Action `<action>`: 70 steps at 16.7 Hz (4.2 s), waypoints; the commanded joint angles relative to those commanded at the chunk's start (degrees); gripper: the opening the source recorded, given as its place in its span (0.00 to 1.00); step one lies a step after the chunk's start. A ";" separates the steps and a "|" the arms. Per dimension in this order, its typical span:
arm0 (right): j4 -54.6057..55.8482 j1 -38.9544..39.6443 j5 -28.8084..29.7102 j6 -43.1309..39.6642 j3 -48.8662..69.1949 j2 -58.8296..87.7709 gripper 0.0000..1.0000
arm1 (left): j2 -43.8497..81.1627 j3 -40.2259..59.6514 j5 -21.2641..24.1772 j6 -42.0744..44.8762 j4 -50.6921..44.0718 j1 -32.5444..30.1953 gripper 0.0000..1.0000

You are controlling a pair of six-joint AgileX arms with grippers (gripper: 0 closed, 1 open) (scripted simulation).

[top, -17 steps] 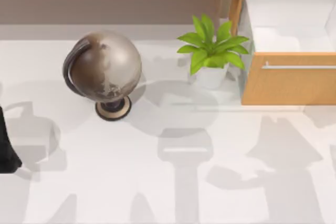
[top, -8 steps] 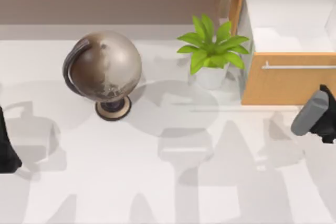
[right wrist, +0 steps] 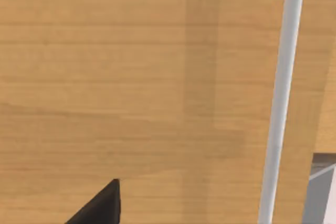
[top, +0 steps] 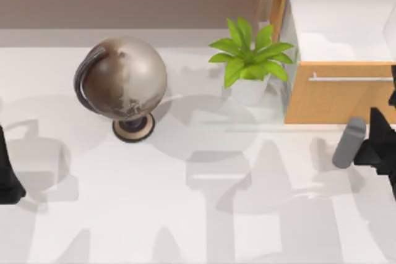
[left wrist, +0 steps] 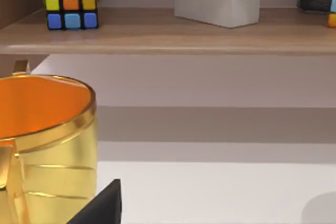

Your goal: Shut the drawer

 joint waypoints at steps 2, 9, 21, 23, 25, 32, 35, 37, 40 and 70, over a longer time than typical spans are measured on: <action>-0.18 -0.23 -0.16 0.08 -0.03 0.32 1.00 | 0.00 0.00 0.00 0.00 0.00 0.00 1.00; -4.26 -2.12 -2.11 -0.02 5.20 0.90 1.00 | 0.00 0.00 0.00 0.00 0.00 0.00 1.00; -4.42 -2.20 -2.18 -0.02 5.39 0.93 0.40 | 0.00 0.00 0.00 0.00 0.00 0.00 1.00; -4.42 -2.20 -2.18 -0.02 5.39 0.93 0.25 | 0.00 0.00 0.00 0.00 0.00 0.00 1.00; -4.42 -2.20 -2.18 -0.02 5.39 0.93 0.10 | 0.00 0.00 0.00 0.00 0.00 0.00 1.00; -4.42 -2.20 -2.18 -0.02 5.39 0.93 0.00 | 0.00 0.00 0.00 0.00 0.00 0.00 1.00; -4.58 -2.11 -2.16 0.16 5.31 1.06 0.00 | 0.00 0.00 0.00 0.00 0.00 0.00 1.00; -4.91 -2.27 -2.37 0.13 6.12 1.14 0.00 | 0.00 0.00 0.00 0.00 0.00 0.00 1.00; -7.39 -3.26 -3.43 0.03 9.81 2.26 0.00 | 0.00 0.00 0.00 0.00 0.00 0.00 1.00; -24.11 -8.81 -8.71 0.24 36.11 11.55 0.00 | 0.00 0.00 0.00 0.00 0.00 0.00 1.00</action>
